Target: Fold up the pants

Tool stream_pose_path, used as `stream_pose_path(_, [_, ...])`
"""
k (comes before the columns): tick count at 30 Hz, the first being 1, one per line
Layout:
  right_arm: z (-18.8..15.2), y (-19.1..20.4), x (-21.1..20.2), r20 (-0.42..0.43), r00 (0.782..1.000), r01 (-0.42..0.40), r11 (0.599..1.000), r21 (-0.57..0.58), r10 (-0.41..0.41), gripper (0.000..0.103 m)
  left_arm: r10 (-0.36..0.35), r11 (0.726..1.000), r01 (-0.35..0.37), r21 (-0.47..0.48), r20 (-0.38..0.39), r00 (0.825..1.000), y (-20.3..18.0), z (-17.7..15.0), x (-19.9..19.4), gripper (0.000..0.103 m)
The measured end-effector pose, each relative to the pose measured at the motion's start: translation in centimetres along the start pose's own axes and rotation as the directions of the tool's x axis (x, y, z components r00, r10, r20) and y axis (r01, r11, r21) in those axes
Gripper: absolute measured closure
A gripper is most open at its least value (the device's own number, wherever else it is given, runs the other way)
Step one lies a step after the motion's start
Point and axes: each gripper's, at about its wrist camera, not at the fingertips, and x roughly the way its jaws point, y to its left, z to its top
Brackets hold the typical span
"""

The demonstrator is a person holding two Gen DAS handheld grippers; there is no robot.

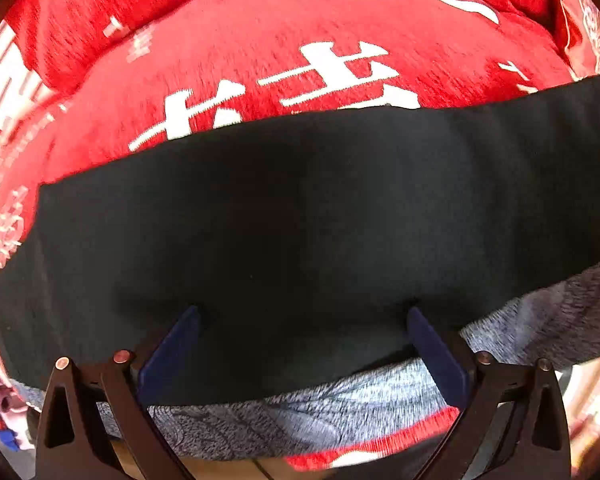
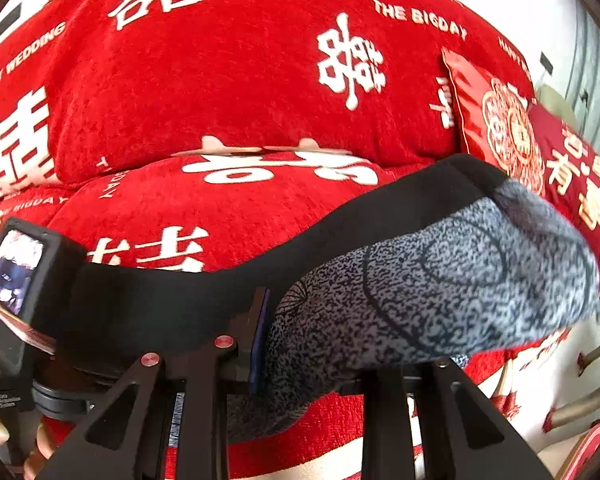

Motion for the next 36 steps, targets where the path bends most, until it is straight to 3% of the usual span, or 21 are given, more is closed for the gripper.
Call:
stream_pose_path(4, [-0.1, 3.1, -0.8, 0.028, 0.999, 0.049, 0.993, -0.109, -0.046, 0.076, -0.093, 0.990, 0.095, -0.103, 0.021, 0.995, 4.7, -0.1, -1.5, 0.000])
stream_pose_path(8, [-0.6, 7.1, -1.5, 0.070, 0.994, 0.095, 0.965, -0.246, -0.080, 0.076, -0.093, 0.975, 0.103, -0.198, 0.057, 0.994, 11.0, -0.4, -2.8, 0.000])
stream_pose_path(13, [-1.7, 13.3, -2.7, 0.136, 0.990, 0.090, 0.896, -0.435, -0.033, 0.076, -0.093, 0.942, 0.123, -0.313, 0.110, 0.990, 18.3, -0.9, -4.3, 0.000])
stream_pose_path(16, [-2.8, 16.9, -2.3, 0.121, 0.993, 0.054, 0.852, -0.521, 0.011, 0.076, -0.098, 0.925, 0.126, -0.360, 0.097, 0.991, 21.5, -1.1, -3.3, 0.000])
stream_pose_path(21, [-6.1, 21.3, 0.3, 0.012, 1.000, -0.015, 0.789, -0.614, 0.029, 0.076, -0.099, 0.907, 0.117, -0.406, 0.065, 0.993, 23.4, -2.9, -2.0, 0.000])
stream_pose_path(25, [-9.1, 23.7, 1.0, 0.066, 0.997, 0.079, 0.687, -0.723, -0.046, 0.076, -0.098, 0.896, 0.118, -0.427, 0.070, 0.993, 23.9, -3.0, -2.1, 0.000])
stream_pose_path(29, [-9.1, 23.5, 0.9, 0.060, 0.997, 0.072, 0.683, -0.727, -0.041, 0.076, -0.118, 0.902, 0.146, -0.405, 0.094, 0.989, 23.0, -2.6, -2.9, 0.000])
stream_pose_path(31, [-9.3, 23.7, 0.9, 0.065, 0.996, 0.087, 0.657, -0.749, -0.059, 0.075, -0.136, 0.916, 0.163, -0.365, 0.099, 0.986, 21.8, -2.3, -3.4, 0.000])
stream_pose_path(33, [-9.7, 24.0, 0.5, 0.072, 0.996, 0.094, 0.633, -0.768, -0.060, 0.066, -0.149, 0.928, 0.178, -0.326, 0.111, 0.983, 20.6, -2.0, -3.9, 0.000])
stream_pose_path(35, [-10.4, 24.5, -0.4, 0.104, 0.993, 0.113, 0.603, -0.790, -0.050, 0.049, -0.154, 0.943, 0.182, -0.279, 0.117, 0.981, 19.3, -1.6, -4.2, 0.000])
stream_pose_path(36, [-10.6, 24.4, -1.2, 0.113, 0.993, 0.114, 0.594, -0.796, -0.039, 0.034, -0.149, 0.948, 0.175, -0.268, 0.113, 0.982, 18.8, -1.4, -4.0, 0.000])
